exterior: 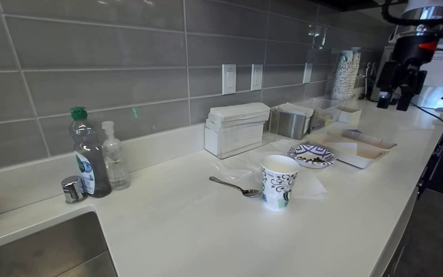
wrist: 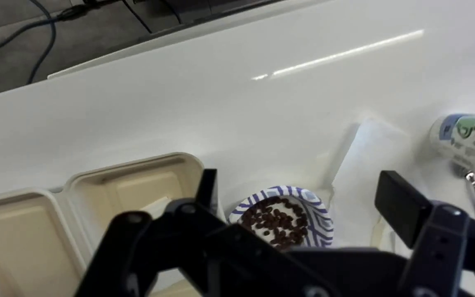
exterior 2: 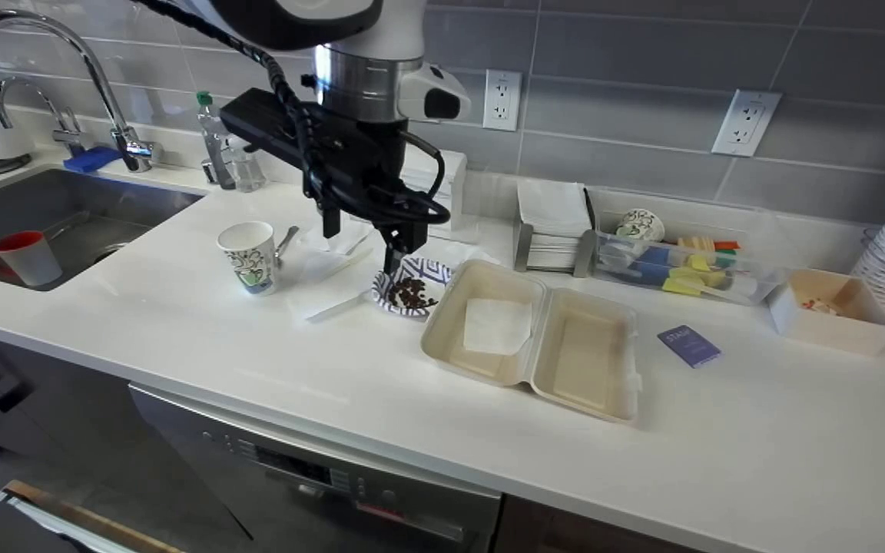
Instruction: Correctly position the tissue which is in the foam pack
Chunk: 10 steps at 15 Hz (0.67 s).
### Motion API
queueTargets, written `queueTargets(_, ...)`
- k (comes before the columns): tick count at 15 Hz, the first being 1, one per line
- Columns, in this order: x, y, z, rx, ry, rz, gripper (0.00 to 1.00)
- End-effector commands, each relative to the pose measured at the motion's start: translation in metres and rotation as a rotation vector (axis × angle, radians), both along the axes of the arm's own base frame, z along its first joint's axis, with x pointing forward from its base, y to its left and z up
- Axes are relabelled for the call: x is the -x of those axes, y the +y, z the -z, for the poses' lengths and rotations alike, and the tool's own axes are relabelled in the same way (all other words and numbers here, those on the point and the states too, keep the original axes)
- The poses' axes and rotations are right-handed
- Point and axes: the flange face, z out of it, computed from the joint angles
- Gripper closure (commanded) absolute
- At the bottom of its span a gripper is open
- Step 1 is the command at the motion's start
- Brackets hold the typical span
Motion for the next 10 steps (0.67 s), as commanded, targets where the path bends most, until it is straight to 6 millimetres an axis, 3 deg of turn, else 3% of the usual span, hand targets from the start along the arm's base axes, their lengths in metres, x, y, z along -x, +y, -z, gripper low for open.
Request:
queueTargets(1,-0.046,-0.019,0.026,0.022,0.025,0.191,0.34)
queueTargets(8,-0.1,-0.078,0.077,0.054,0.042,0.554,0.89)
queueTargets(10,-0.116,-0.089,0.087,0.051,0.04,0.659,1.0)
